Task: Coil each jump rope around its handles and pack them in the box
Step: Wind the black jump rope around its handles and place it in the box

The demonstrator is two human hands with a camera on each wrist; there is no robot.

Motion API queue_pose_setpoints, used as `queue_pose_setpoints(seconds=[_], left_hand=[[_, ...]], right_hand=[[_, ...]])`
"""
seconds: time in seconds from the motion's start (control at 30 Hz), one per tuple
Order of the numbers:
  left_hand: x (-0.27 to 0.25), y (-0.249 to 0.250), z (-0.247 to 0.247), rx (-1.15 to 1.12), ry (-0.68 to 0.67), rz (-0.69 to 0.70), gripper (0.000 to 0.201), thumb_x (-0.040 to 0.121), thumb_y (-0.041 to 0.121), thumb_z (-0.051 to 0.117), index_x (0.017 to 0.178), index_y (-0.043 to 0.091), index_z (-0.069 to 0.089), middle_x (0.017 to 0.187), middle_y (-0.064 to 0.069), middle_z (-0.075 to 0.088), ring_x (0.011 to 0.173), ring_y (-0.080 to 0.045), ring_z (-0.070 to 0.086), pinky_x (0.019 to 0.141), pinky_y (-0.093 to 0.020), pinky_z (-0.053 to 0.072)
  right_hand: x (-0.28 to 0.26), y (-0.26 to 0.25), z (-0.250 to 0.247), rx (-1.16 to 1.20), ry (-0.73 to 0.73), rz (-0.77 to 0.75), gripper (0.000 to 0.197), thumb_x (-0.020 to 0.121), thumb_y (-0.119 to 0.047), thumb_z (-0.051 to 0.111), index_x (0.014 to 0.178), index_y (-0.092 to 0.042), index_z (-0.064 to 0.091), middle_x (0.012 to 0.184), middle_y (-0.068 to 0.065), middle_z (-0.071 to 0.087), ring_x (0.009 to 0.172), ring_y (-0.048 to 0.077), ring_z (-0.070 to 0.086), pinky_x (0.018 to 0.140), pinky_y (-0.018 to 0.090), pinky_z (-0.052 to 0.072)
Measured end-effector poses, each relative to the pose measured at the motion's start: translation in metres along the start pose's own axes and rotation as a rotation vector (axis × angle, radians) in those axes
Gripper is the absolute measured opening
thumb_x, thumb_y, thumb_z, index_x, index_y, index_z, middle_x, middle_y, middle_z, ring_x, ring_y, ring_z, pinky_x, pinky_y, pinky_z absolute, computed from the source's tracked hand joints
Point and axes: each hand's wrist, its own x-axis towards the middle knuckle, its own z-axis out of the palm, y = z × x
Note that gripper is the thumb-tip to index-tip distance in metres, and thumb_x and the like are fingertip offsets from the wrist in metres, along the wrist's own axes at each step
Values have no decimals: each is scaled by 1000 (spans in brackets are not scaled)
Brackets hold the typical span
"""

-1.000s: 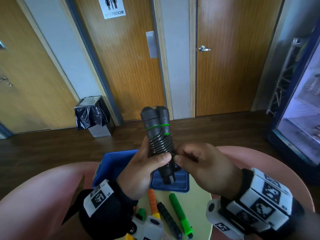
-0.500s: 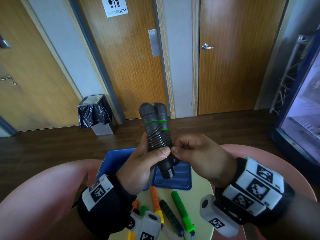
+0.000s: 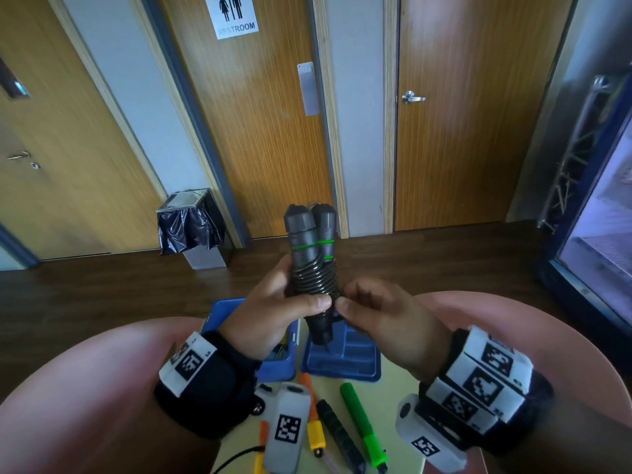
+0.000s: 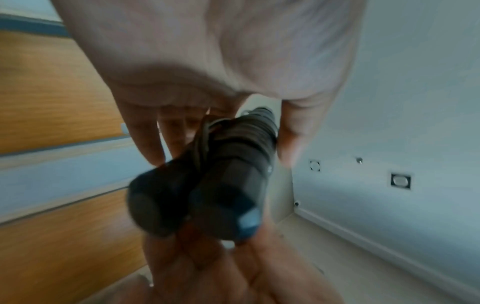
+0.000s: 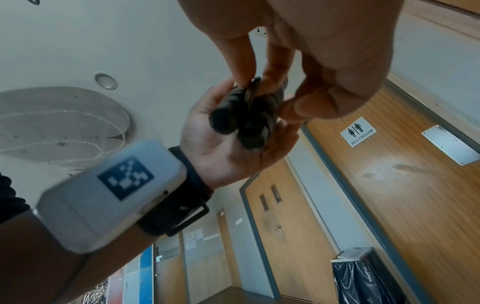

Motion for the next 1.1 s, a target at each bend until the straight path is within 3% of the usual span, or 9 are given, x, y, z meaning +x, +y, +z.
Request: queue_pose_setpoints(seconds=[0.17,0.3,0.4,0.5,0.67,0.77,0.9,1.03,1.1], left_hand=[[12,-6,13,-341,286,-33,46,80,34,76,111,2,62,101,-22,56,98,-35,55,91,-50,45],[19,-9,18,-464,424,-125,30,75,25,77,95,8,62,95,-22,61,91,-34,63,88,-46,53],[20,-10,20,-553,492,-162,41,73,24,76,108,6,61,108,-29,66,97,-34,67,88,-43,56],[19,-17,25,-572,565,-137,48,79,24,73,119,1,58,116,-31,65,97,-32,69,84,-43,57],[22,-27,31,-492,683,-53,24,90,17,68,106,0,61,96,-25,66,87,-32,70,84,-44,58],[23,-32,30,-420,742,-35,27,91,16,69,106,-5,62,97,-28,71,91,-37,72,80,-44,59],[22,-36,29,-378,716,-48,21,92,18,67,103,0,64,99,-24,72,92,-34,73,82,-44,59],[19,-39,21,-629,511,-90,57,82,36,72,127,5,55,119,-17,70,114,-26,67,100,-48,48],[19,-39,19,-707,413,-153,52,81,42,66,122,11,59,119,-14,70,118,-28,64,104,-48,44]], right_hand=[[-6,4,7,-85,90,19,15,97,-29,58,93,-14,58,83,6,66,77,13,65,71,27,52],[-8,13,19,-234,51,-57,17,95,-27,60,82,-19,51,80,-4,56,69,3,51,62,15,40],[-8,21,21,-364,74,-81,14,94,-29,58,84,-22,51,90,-9,51,77,4,50,64,13,38],[-4,24,21,-387,80,-105,21,94,-22,60,80,-29,46,92,-12,48,82,-1,48,67,9,36],[-4,24,27,-343,81,-78,19,92,-16,62,80,-19,48,87,-7,49,81,2,47,67,10,37],[-2,29,30,-324,79,-72,25,93,-15,61,75,-25,45,84,-8,48,75,1,47,65,11,37],[-3,33,29,-321,67,-4,20,95,-20,58,79,-21,46,81,-5,51,69,5,48,60,14,37],[-2,36,21,-304,66,-30,18,94,-22,60,80,-18,49,82,-2,55,74,9,54,62,17,37],[0,33,16,-312,49,-33,19,93,-23,62,79,-19,50,81,-2,57,76,8,55,65,20,39]])
